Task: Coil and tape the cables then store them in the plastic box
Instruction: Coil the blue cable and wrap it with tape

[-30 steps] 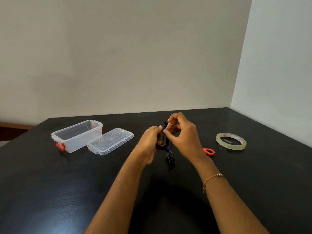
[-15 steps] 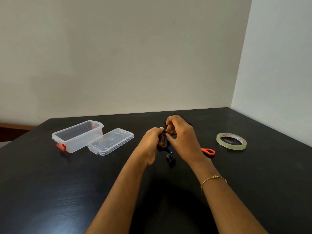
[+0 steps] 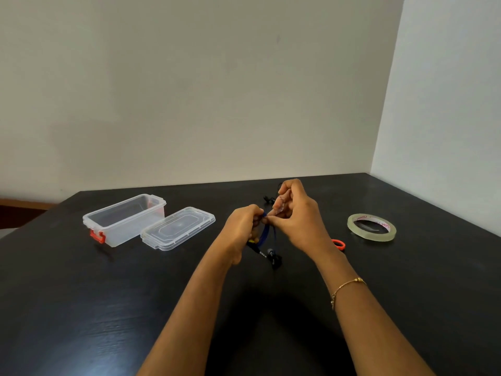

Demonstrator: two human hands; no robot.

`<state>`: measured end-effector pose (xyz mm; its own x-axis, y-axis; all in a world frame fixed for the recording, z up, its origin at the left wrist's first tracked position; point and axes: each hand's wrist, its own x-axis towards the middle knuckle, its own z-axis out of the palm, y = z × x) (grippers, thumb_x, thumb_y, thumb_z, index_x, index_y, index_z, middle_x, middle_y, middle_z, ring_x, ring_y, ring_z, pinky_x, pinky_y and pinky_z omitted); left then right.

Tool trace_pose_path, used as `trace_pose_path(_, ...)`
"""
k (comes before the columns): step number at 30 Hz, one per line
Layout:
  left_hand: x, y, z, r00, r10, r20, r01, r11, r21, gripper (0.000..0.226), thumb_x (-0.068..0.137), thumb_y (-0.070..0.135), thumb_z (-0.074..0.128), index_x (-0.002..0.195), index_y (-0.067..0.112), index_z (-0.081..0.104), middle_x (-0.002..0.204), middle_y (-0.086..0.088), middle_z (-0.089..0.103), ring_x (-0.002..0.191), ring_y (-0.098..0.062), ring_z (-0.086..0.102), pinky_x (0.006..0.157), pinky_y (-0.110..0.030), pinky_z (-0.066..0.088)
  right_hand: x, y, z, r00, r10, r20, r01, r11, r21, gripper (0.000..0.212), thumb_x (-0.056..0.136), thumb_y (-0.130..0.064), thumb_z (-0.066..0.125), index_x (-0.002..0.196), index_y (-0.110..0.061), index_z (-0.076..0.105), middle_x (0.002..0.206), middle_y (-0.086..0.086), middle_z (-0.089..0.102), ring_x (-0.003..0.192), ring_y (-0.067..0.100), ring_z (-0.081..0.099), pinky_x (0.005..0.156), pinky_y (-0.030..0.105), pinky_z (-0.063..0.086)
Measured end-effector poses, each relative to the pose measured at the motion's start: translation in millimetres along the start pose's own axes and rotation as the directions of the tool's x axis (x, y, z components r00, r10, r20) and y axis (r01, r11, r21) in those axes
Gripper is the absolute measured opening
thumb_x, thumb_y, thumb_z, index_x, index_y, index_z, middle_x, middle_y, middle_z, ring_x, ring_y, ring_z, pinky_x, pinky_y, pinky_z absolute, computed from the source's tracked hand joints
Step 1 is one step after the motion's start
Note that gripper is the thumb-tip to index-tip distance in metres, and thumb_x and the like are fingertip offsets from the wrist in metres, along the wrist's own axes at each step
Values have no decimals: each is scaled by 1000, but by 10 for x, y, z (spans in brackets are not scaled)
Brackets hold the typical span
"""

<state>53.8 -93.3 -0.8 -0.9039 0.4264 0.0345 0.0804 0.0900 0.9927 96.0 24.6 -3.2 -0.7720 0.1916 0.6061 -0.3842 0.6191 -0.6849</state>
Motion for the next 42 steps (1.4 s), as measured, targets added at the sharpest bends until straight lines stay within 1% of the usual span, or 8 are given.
trace_pose_path(4, -21, 0, -6, 1000, 2, -5, -2, 999, -49, 34, 92, 15, 39, 59, 13, 46, 53, 0, 38, 46, -9, 28, 55, -24, 30, 6, 3, -9, 998, 65, 28, -66, 996, 57, 46, 72, -4, 75, 96, -17, 39, 82, 0, 55, 76, 12, 61, 67, 13, 52)
trace_pose_path(9, -23, 4, -24, 1000, -2, 7, 3, 983, -185, 34, 90, 14, 42, 56, 15, 39, 53, 2, 34, 39, -6, 25, 48, -22, 28, 22, 43, -71, 973, 207, 101, -230, 913, 337, 44, 73, 1, 73, 93, -22, 41, 81, 1, 57, 76, 9, 60, 74, 22, 54)
trace_pose_path(14, -36, 22, -59, 999, 13, 44, 1, 956, -292, 33, 88, 14, 42, 56, 16, 36, 45, 6, 35, 34, -4, 24, 41, -19, 28, 14, 46, -88, 970, 211, 123, -244, 864, 441, 46, 70, 1, 74, 96, -20, 43, 81, 0, 59, 74, 6, 62, 73, 22, 55)
trace_pose_path(19, -33, 19, -80, 997, 21, 79, 1, 964, -267, 32, 88, 14, 41, 56, 15, 36, 42, 6, 36, 33, -5, 24, 38, -18, 27, 11, 31, -66, 978, 167, 127, -203, 909, 365, 45, 71, 1, 74, 95, -22, 44, 85, 1, 57, 77, 9, 63, 74, 22, 54)
trace_pose_path(25, -27, -23, -113, 992, 9, 125, 12, 986, -163, 31, 86, 14, 39, 55, 16, 34, 44, 3, 31, 35, -6, 21, 39, -19, 23, 2, 31, -66, 967, 149, 205, -206, 934, 293, 43, 72, -1, 74, 99, -20, 47, 92, 3, 59, 81, 10, 62, 73, 20, 54)
trace_pose_path(29, -43, -27, -122, 992, 10, 126, 7, 991, -133, 34, 85, 15, 39, 52, 17, 33, 42, 5, 33, 34, -6, 22, 39, -18, 23, 0, 33, -70, 963, 151, 224, -198, 958, 208, 45, 69, -8, 78, 100, -21, 48, 96, 3, 59, 90, 17, 63, 77, 25, 54)
trace_pose_path(33, -75, 12, -76, 996, 25, 86, -9, 984, -180, 44, 89, 20, 46, 45, 19, 40, 39, 7, 33, 34, -5, 24, 39, -17, 22, 12, 49, -100, 959, 179, 221, -237, 932, 275, 47, 67, -11, 79, 102, -20, 48, 91, 0, 61, 88, 13, 62, 77, 24, 52)
trace_pose_path(42, -67, 26, -93, 991, 109, 73, -87, 961, -261, 28, 92, 24, 45, 66, 12, 47, 38, 10, 34, 34, -3, 25, 37, -15, 23, -4, 25, -64, 956, 190, 223, -241, 943, 231, 16, 72, -24, 74, 83, -20, 63, 104, 7, 60, 97, 22, 58, 86, 34, 50)
